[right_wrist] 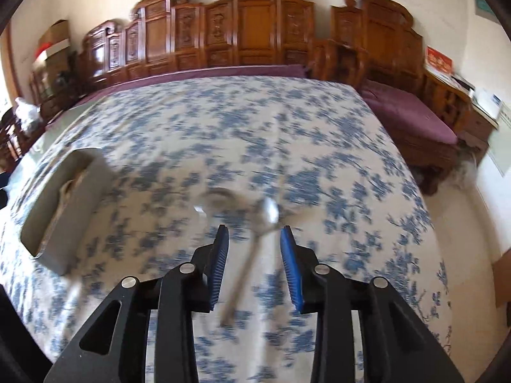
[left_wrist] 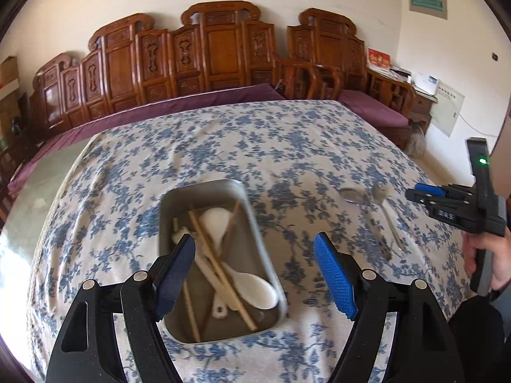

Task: Organize utensils
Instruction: 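Reach the open right tool toward the two metal spoons, then grasp a metal spoon with the right tool while the left tool grasps the other spoon, then carry the left tool's metal spoon into the grey tray and open it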

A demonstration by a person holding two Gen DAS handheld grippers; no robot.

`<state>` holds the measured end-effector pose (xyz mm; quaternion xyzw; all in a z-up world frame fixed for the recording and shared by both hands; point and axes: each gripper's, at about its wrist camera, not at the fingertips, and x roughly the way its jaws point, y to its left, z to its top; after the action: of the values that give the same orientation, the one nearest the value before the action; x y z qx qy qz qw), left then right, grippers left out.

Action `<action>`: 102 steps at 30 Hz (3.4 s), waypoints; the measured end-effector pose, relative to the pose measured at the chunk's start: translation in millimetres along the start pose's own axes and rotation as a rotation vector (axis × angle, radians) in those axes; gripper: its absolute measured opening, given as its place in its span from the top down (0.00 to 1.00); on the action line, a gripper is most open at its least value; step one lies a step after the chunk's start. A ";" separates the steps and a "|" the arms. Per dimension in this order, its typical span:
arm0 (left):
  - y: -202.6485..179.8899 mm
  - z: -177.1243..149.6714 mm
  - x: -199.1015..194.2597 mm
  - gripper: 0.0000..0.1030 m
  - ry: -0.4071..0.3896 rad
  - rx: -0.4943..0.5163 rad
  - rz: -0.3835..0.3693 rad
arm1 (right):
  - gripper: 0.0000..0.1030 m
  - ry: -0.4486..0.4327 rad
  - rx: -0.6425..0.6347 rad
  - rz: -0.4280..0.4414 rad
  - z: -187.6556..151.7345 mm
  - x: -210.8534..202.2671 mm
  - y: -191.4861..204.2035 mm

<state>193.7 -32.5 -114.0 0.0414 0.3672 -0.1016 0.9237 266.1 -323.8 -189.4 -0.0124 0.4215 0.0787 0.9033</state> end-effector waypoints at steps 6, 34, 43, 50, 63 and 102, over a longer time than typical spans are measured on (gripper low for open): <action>-28.9 -0.7 14.7 0.29 0.032 0.048 -0.023 | 0.65 0.040 -0.013 0.031 -4.1 26.4 7.2; -75.7 -8.0 69.0 0.29 0.129 0.069 -0.051 | 0.69 0.071 -0.024 0.013 8.7 74.9 -3.7; -115.9 2.7 108.1 0.29 0.155 0.103 -0.086 | 0.69 -0.002 0.025 0.010 0.4 44.3 -37.7; -147.8 11.1 137.1 0.41 0.183 0.134 -0.119 | 0.69 -0.011 0.084 0.037 1.8 42.0 -55.5; -164.9 12.2 179.1 0.66 0.244 0.131 -0.117 | 0.69 -0.014 0.103 0.064 2.3 42.7 -58.5; -48.4 24.0 61.1 0.95 0.068 0.071 -0.038 | 0.70 -0.180 -0.122 0.244 23.2 -16.2 58.5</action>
<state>242.5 -93.0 -138.6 0.0708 0.3951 -0.1305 0.9066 264.5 -266.1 -159.5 -0.0090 0.3316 0.2141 0.9188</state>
